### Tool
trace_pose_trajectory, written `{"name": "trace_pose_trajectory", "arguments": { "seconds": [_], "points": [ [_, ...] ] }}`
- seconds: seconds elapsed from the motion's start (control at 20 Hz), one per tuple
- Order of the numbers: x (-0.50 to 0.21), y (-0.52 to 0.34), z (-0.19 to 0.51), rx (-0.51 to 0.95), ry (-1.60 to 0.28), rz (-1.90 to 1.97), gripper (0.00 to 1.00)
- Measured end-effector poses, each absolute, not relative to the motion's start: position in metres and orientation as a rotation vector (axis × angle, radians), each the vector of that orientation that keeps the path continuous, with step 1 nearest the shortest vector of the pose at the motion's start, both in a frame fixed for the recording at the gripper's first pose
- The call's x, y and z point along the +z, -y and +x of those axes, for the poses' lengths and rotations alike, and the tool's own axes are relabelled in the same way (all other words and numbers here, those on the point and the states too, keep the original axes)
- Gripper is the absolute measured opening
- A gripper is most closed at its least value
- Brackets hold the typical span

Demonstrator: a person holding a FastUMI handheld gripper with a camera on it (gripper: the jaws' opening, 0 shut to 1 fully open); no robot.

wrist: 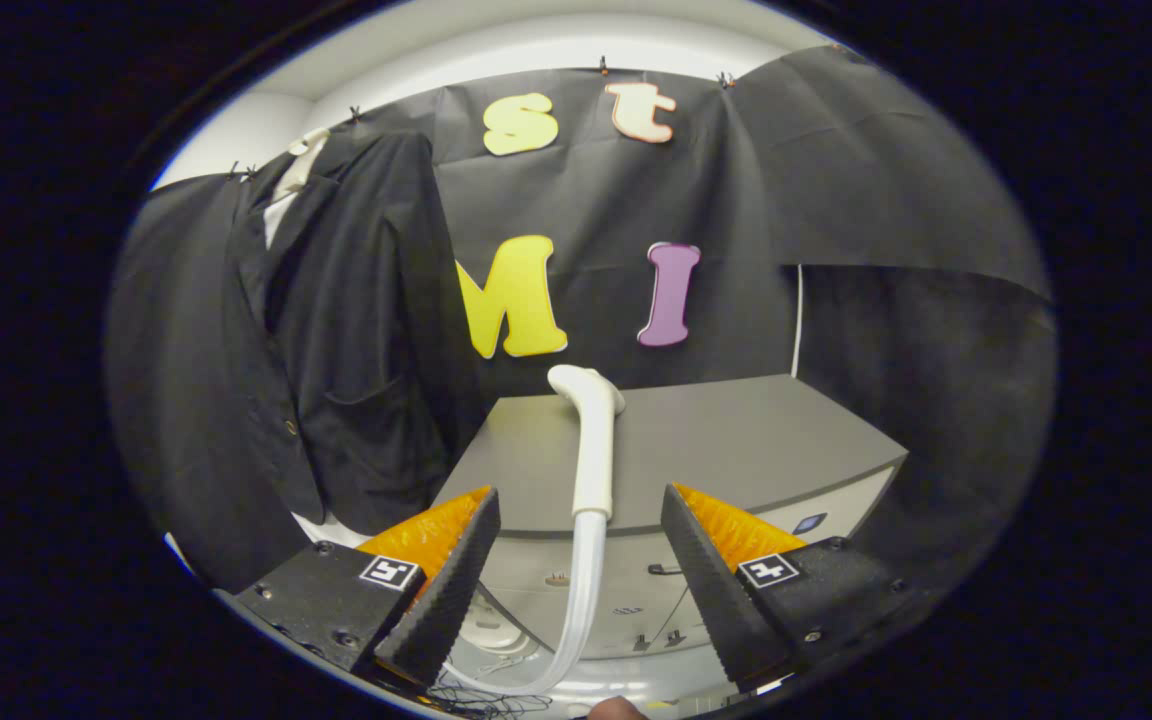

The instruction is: Iron the clothes twice with a garment steamer, once on the left side and once on the right side.

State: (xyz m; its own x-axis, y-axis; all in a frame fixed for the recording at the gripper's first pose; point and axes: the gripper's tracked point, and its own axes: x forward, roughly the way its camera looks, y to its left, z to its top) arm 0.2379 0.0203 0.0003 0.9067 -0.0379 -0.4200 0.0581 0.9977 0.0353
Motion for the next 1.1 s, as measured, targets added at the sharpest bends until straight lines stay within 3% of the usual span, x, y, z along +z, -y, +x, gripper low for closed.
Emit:
{"name": "trace_pose_trajectory", "arguments": {
  "seconds": [0.35, 0.65, 0.8, 1.1],
  "points": [
    [-0.034, -0.004, 0.339, -0.046, -0.694, 0.041, 1.0],
    [-0.075, 0.0, 0.357, -0.075, -0.923, 0.044, 0.92],
    [-0.076, 0.004, 0.358, -0.094, -0.956, 0.022, 0.8],
    [-0.083, -0.001, 0.359, -0.143, -0.919, -0.008, 0.4]
  ]
}}
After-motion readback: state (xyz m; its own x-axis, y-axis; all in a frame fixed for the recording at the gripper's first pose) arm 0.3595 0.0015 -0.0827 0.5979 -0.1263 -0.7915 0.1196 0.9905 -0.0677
